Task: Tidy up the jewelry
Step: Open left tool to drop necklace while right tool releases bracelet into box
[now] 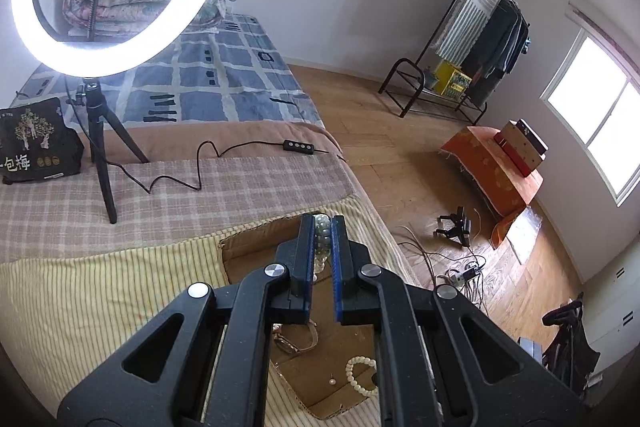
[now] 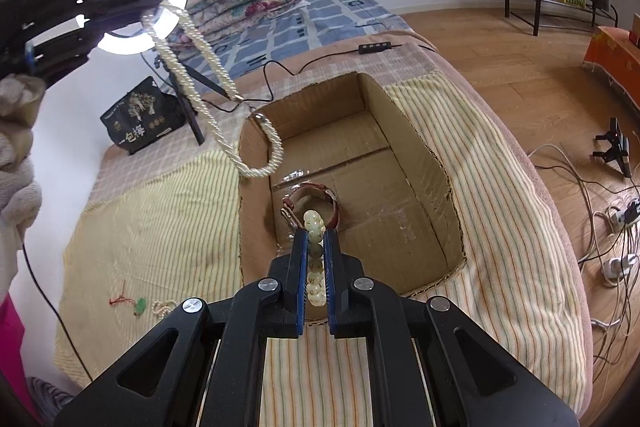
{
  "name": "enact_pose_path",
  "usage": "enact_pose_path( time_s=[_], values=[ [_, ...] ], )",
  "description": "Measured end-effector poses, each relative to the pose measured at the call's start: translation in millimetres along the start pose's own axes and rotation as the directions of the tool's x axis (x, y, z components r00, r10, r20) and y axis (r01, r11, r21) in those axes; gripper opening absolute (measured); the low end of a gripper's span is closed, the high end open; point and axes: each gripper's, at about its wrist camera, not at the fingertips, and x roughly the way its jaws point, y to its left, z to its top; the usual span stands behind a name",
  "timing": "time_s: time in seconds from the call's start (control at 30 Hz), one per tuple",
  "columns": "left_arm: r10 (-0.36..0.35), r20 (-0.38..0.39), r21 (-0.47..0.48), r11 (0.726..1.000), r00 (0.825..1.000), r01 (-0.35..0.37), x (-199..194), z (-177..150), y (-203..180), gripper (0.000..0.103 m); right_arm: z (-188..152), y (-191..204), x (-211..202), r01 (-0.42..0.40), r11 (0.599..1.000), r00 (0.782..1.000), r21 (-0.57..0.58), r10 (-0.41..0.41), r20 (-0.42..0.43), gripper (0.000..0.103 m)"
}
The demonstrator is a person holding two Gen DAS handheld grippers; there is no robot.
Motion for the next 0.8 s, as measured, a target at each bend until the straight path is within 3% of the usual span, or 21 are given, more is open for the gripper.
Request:
enact_pose_path(
  time_s=[0.27,0.4,0.43,0.47,0.53,0.8],
  values=[
    [0.004,-0.079,0.02,1.0,0.997,-0.002,51.6,-2.7,-11.5,0.005,2.0,-4.1,6.2,0.0,1.0,1.0,0.025,0.001,-0.007,0.006],
    [0.006,-0.089,0.018,1.0,0.996,-0.004,58.3,-6.5,-13.4,0.005,-0.3,-2.6,10.7,0.021,1.0,1.0,0.007,-0.021,-0.012,0.007],
    [0.008,-0.089,0.021,1.0,0.996,-0.006,56.9,-7.5,-13.5,0.007,0.0,-2.4,11.8,0.031,1.0,0.999,0.004,-0.031,-0.015,0.013],
    [0.013,-0.093,0.026,1.0,0.996,-0.011,57.1,-7.7,-14.4,0.016,0.4,-2.2,12.5,0.038,0.999,0.999,0.004,-0.038,-0.019,0.018],
    [0.027,-0.087,0.033,0.999,0.996,-0.024,51.0,-9.5,-13.6,0.027,0.3,-2.2,11.4,0.041,0.999,0.999,0.013,-0.041,-0.013,0.046],
    [0.068,-0.036,0.032,0.997,0.997,-0.067,1.4,-19.0,10.0,0.027,-0.3,9.7,4.5,0.058,0.998,0.998,-0.016,-0.057,0.017,0.047]
  ],
)
